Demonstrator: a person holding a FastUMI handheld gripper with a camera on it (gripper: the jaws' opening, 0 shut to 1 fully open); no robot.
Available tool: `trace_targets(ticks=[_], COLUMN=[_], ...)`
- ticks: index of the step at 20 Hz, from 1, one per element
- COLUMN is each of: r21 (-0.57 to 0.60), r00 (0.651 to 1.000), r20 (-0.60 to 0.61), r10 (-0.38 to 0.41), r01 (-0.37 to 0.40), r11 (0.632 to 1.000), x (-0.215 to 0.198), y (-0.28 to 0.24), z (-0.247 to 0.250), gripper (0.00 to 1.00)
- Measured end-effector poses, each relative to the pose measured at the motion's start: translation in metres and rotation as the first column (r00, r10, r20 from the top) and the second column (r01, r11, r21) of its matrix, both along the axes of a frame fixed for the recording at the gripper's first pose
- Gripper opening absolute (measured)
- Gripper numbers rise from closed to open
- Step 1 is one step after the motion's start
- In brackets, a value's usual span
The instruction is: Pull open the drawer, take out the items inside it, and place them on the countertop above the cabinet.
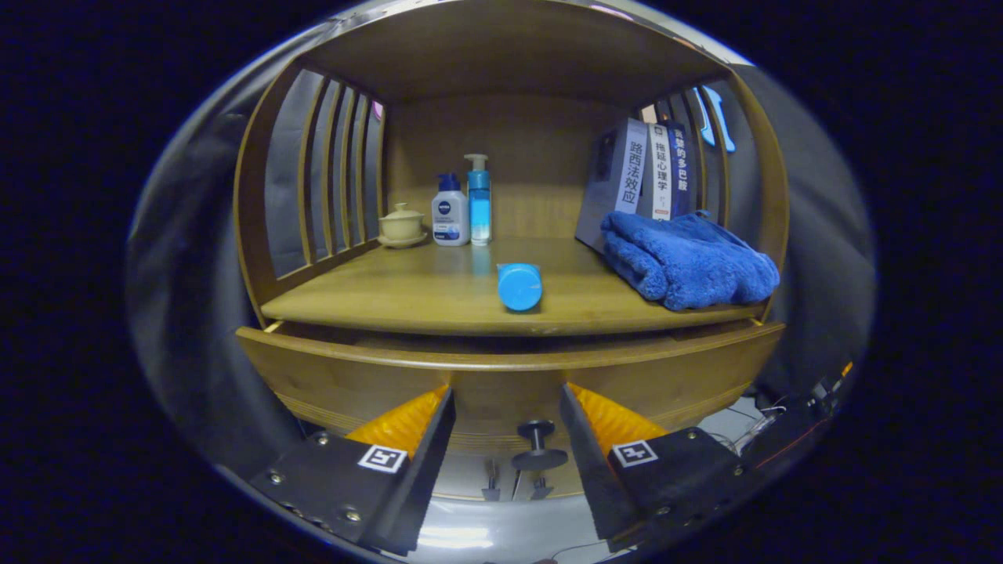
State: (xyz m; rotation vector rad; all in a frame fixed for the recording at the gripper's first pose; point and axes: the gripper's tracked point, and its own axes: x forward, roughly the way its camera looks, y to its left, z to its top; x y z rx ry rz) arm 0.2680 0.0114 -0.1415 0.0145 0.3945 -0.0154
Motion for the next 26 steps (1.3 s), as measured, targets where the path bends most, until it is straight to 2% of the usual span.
trace_targets(ticks=[4,10,15,18,26], r21=[0.009,0.013,0.049,0.047,0.036], r00=[1.000,1.000,0.999,0.999,0.995], r20=[-0.004,-0.007,-0.015,-0.015,-0.096], r10=[-0.008,-0.005,0.041,0.050,0.021], r01=[0.009,0.005,-0.040,-0.049,-0.018], r11=[1.000,1.000,0.998,0.998,0.999], x=[0.015,0.015,0.009,-0.006,-0.074], y=[0.002,0.002,0.016,0.020,0.007], z=[0.001,0.002,0.006,0.011,0.023], gripper=[0.80,0.80,0.78,0.74,0.75])
